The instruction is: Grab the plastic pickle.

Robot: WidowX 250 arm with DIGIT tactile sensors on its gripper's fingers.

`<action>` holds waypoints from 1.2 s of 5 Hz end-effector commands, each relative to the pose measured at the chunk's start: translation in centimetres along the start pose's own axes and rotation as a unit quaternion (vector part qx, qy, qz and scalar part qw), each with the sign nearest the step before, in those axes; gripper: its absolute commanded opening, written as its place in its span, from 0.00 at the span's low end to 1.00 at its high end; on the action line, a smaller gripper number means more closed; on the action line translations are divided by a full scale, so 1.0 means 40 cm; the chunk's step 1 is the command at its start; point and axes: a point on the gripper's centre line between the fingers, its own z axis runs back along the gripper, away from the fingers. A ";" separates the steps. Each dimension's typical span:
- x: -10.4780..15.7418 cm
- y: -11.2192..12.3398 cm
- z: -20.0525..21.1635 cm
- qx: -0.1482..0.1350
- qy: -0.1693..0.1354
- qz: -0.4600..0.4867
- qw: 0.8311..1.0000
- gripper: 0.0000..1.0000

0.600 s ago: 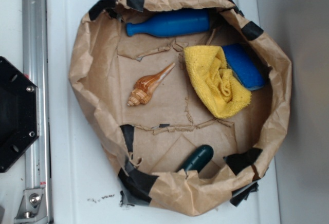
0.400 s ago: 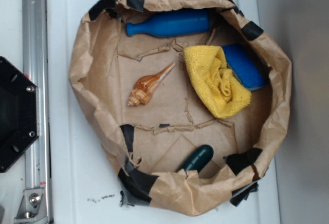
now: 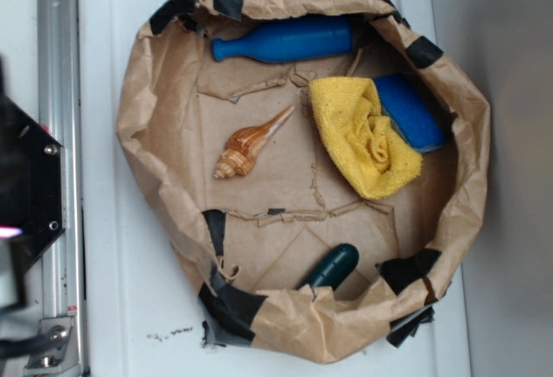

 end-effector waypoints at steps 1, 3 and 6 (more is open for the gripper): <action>0.136 -0.002 -0.076 0.010 -0.018 0.099 0.995 1.00; 0.220 0.035 -0.235 -0.009 0.026 0.164 0.986 1.00; 0.269 -0.147 -0.326 -0.093 0.047 0.199 0.975 1.00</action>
